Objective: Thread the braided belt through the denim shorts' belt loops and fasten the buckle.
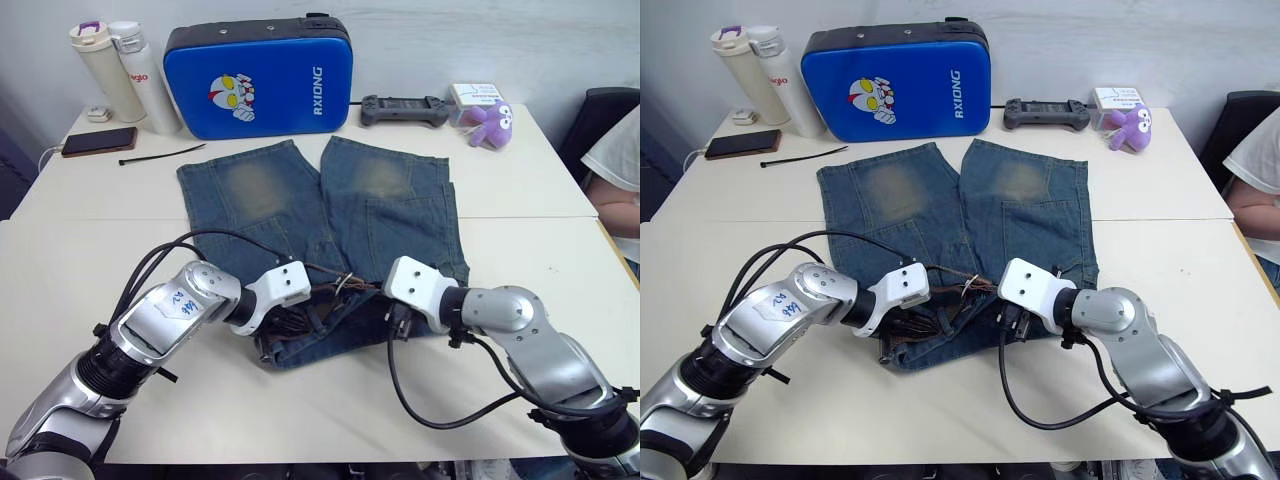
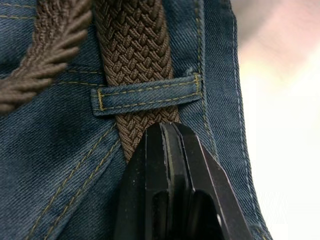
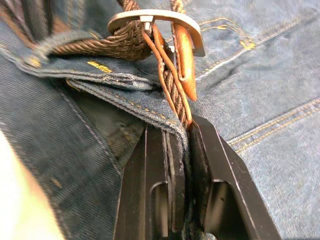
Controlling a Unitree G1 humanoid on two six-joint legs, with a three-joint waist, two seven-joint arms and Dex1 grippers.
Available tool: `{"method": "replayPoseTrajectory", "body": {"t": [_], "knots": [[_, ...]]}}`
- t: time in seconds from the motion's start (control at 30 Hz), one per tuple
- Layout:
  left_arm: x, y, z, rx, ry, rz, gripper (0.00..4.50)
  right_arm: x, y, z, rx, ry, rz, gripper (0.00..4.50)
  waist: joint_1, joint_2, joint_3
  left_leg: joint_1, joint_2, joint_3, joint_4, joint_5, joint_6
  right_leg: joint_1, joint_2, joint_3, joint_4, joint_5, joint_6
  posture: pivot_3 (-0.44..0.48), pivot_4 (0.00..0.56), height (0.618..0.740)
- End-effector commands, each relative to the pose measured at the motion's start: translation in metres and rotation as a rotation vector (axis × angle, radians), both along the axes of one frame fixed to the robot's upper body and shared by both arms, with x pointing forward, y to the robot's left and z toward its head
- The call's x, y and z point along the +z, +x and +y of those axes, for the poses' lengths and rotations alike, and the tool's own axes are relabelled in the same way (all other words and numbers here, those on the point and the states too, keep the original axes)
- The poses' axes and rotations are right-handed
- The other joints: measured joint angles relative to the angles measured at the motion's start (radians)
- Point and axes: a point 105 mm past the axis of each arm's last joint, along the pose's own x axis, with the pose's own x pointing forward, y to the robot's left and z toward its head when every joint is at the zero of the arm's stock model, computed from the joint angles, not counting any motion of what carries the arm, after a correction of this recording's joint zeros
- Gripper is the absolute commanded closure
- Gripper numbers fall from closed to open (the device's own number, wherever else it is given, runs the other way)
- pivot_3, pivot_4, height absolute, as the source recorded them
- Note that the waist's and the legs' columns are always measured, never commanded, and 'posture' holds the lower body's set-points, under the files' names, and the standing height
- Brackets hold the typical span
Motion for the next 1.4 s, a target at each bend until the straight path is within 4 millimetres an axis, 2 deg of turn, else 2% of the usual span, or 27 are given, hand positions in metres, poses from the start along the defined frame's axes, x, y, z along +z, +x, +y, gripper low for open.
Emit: {"method": "replayPoseTrajectory", "body": {"t": [0.03, 0.13, 0.17, 0.27, 0.4, 0.57, 0.73, 0.83, 0.9, 1.4], "knots": [[-0.019, -0.004, 0.004, 0.028, 0.048, 0.055, 4.5, 0.013, -0.015, -0.006, 0.062, -0.023, -0.001, 2.26, 0.003, 0.0, 0.0, 0.0, 0.0, 0.0, 0.0, 0.0, 0.0, 0.0, 0.0, 0.0, 0.0, 0.0, 0.0, 0.0, 0.15, 0.74], [-0.018, -0.004, 0.006, 0.028, 0.051, 0.054, 4.5, 0.022, -0.024, -0.022, 0.069, -0.044, 0.053, 0.63, 0.004, 0.001, -0.001, 0.0, 0.0, 0.0, 0.0, -0.001, 0.002, 0.001, 0.0, 0.0, -0.001, 0.0, 0.0, 0.0, 0.15, 0.74], [-0.018, -0.004, 0.007, 0.028, 0.051, 0.055, 4.5, 0.027, -0.026, -0.027, 0.067, -0.039, 0.075, 0.22, 0.004, 0.001, -0.001, 0.0, 0.0, 0.0, 0.0, -0.001, 0.002, 0.001, 0.0, 0.0, -0.001, 0.0, 0.0, 0.0, 0.15, 0.74], [-0.015, -0.005, 0.011, 0.026, 0.056, 0.056, 4.5, 0.038, -0.025, -0.032, 0.058, -0.007, 0.084, 0.22, 0.001, 0.001, -0.001, 0.002, 0.0, 0.0, 0.0, -0.001, 0.003, 0.002, 0.0, 0.0, -0.002, 0.0, 0.0, 0.0, 0.15, 0.74], [-0.012, -0.007, 0.017, 0.025, 0.062, 0.055, 4.5, 0.049, -0.004, -0.025, 0.01, 0.067, 0.016, 0.22, -0.014, 0.002, -0.001, 0.003, 0.001, 0.0, -0.001, -0.001, 0.002, 0.002, 0.001, 0.0, -0.001, 0.0, 0.0, 0.0, 0.15, 0.74], [-0.005, -0.007, 0.015, 0.03, 0.02, 0.051, 4.5, 0.033, 0.005, 0.001, 0.022, 0.138, 0.08, 0.22, -0.014, 0.001, -0.001, 0.001, 0.001, 0.0, -0.002, -0.001, 0.001, -0.001, 0.001, 0.001, 0.0, 0.0, 0.0, 0.0, 0.15, 0.74], [-0.002, -0.008, 0.013, 0.041, 0.007, 0.046, 4.5, 0.027, 0.012, 0.01, -0.017, 0.19, 0.117, 0.22, -0.009, 0.001, -0.001, -0.001, 0.001, 0.0, -0.001, 0.0, 0.0, -0.002, 0.001, 0.001, 0.0, 0.0, 0.0, 0.0, 0.15, 0.74], [-0.003, -0.008, 0.015, 0.048, 0.01, 0.046, 4.5, 0.026, 0.018, 0.012, -0.062, 0.231, 0.127, 1.06, -0.01, 0.001, -0.002, 0.0, 0.001, 0.0, -0.001, 0.0, 0.0, -0.002, 0.001, 0.001, 0.0, 0.0, 0.0, 0.0, 0.15, 0.74], [-0.002, -0.008, 0.015, 0.053, 0.011, 0.043, 4.5, 0.025, 0.02, 0.013, -0.071, 0.238, 0.135, 1.98, -0.01, 0.001, -0.001, 0.0, 0.001, 0.0, -0.002, 0.0, 0.0, -0.002, 0.001, 0.001, 0.0, 0.0, 0.0, 0.0, 0.15, 0.74], [-0.001, -0.005, 0.018, 0.073, 0.015, 0.025, 4.5, 0.015, 0.02, 0.021, -0.083, 0.27, 0.23, 1.98, -0.011, 0.001, -0.001, 0.0, 0.001, 0.0, -0.002, 0.0, 0.0, -0.002, 0.001, 0.001, 0.0, 0.0, 0.0, 0.0, 0.15, 0.74]]}}
